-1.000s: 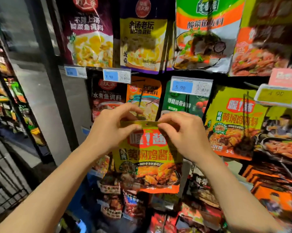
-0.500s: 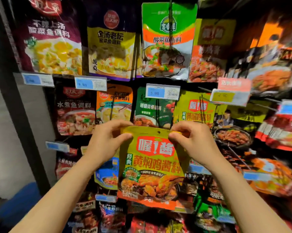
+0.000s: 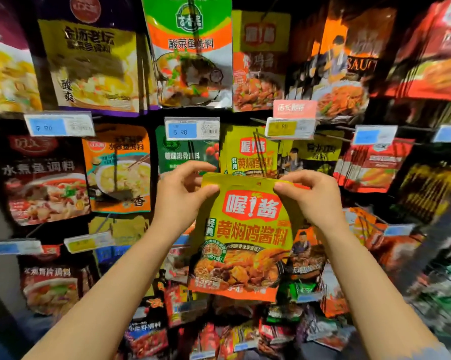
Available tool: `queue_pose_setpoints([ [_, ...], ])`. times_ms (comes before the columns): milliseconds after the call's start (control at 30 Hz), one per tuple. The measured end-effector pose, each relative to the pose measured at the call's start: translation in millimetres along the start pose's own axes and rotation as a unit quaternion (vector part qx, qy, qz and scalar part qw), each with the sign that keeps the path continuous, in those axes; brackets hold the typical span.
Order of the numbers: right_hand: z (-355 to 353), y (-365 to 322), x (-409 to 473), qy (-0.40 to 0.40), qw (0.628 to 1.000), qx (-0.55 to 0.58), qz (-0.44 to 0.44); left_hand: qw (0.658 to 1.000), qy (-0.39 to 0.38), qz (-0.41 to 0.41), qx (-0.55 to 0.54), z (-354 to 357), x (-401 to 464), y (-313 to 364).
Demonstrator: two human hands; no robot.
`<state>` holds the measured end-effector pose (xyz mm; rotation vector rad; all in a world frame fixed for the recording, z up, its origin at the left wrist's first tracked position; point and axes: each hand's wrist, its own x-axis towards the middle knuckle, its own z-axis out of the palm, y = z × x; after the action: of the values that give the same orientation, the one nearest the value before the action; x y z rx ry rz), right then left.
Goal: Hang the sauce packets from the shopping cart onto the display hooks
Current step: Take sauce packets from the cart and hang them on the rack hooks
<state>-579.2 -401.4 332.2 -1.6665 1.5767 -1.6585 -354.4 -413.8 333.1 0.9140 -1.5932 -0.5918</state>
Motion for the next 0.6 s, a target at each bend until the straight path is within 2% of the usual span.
queue_pose_setpoints([
  [133,-20.5,19.1,26.1,0.024,0.995,0.072,0.070,0.978,0.007,-0.130,-0.163,47.7,17.2,-1.6],
  [200,-25.7,29.7,42.6,0.026,0.990,0.102,0.093,0.966,0.034,-0.166,-0.196,67.0,27.8,-3.7],
  [400,-27.8,50.2,94.5,0.040,0.991,0.117,0.057,0.968,0.121,-0.119,-0.187,102.3,56.9,-13.5],
  [600,-19.1,69.0,126.9,-0.003,0.986,0.161,0.027,0.959,0.204,-0.096,-0.172,123.7,73.4,-21.2],
])
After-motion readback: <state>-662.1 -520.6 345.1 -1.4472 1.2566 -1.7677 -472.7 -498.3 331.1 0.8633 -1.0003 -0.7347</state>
